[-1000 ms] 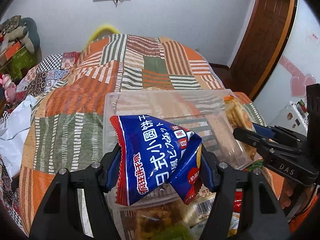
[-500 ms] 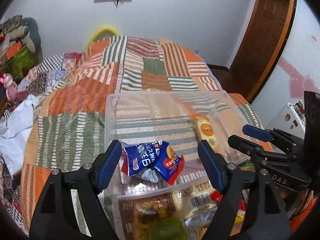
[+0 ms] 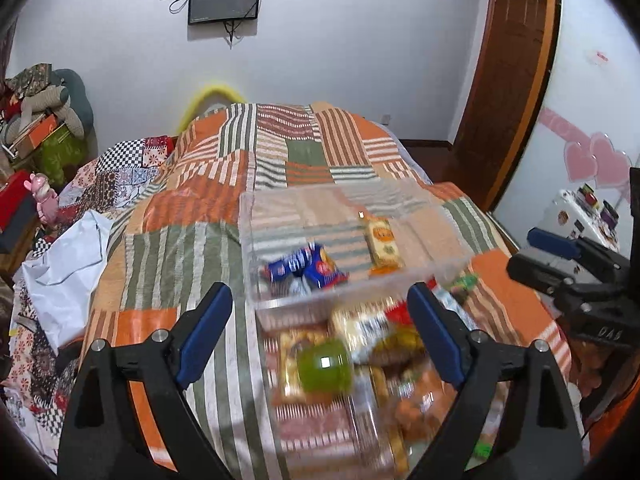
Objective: Organize snacks
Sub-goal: 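Grasp the long wafer roll with the left tool while the right tool grasps the cookie bag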
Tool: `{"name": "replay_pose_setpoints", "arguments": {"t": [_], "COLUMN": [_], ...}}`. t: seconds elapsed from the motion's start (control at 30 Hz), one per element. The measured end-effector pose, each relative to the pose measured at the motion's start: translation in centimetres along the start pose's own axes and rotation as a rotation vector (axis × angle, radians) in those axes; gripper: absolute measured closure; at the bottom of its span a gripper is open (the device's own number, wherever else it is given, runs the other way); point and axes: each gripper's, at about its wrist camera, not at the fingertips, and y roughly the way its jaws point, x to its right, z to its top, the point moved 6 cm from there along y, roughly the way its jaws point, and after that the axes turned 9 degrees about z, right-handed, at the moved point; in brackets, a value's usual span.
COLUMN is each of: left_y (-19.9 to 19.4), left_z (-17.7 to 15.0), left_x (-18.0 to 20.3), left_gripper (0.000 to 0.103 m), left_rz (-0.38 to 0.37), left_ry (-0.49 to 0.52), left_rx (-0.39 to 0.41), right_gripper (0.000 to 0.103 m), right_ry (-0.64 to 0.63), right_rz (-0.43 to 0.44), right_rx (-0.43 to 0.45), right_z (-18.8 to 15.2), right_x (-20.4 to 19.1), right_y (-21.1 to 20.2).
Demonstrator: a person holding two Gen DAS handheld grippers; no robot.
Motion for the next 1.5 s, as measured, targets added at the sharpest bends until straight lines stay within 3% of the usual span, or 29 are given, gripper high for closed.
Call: {"name": "replay_pose_setpoints", "arguments": {"t": [0.23, 0.37, 0.6, 0.8, 1.07, 1.23, 1.33, 1.43, 1.5], "left_y": [-1.4, -1.2, -0.1, 0.8, 3.5, 5.1, 5.7, 6.3, 6.6], "left_z": [-4.4, -6.9, -10.4, -11.8, -12.6, -13.0, -12.8, -12.5, -12.3], "left_x": [0.8, 1.0, 1.1, 2.5, 3.6, 3.2, 3.1, 3.8, 4.3], "left_gripper": [0.013, 0.013, 0.013, 0.013, 0.015, 0.025, 0.029, 0.039, 0.051], "left_rz": [-0.013, -0.026, -0.064, -0.083, -0.066, -0.082, -0.088, -0.074, -0.071], "left_ry": [0.033, 0.035, -0.008, 0.02, 0.022, -0.033, -0.057, -0.038, -0.017], "left_rx": [-0.053, -0.103, -0.196, -0.232, -0.26, -0.295, -0.293, -0.278, -0.263], "right_gripper": [0.016, 0.0, 0.0, 0.0, 0.0, 0.004, 0.019, 0.026, 0.032], "right_ry": [-0.007, -0.012, -0.03, 0.008, 0.111, 0.136, 0.131, 0.128, 0.128], "right_rz": [0.024, 0.035, 0.042, 0.052, 0.093, 0.095, 0.114, 0.118, 0.113], "right_rx": [-0.036, -0.065, -0.18, -0.277, -0.29, -0.282, -0.286, -0.275, -0.269], "right_z": [-3.6, -5.9, -9.9, -11.8, -12.6, -12.9, -13.0, -12.9, -12.8], "right_x": [-1.5, -2.3, -3.0, -1.9, -0.3, 0.4, 0.1, -0.2, -0.2], "right_y": [-1.5, -1.5, 0.5, 2.9, 3.2, 2.8, 2.8, 2.7, 2.4]}}
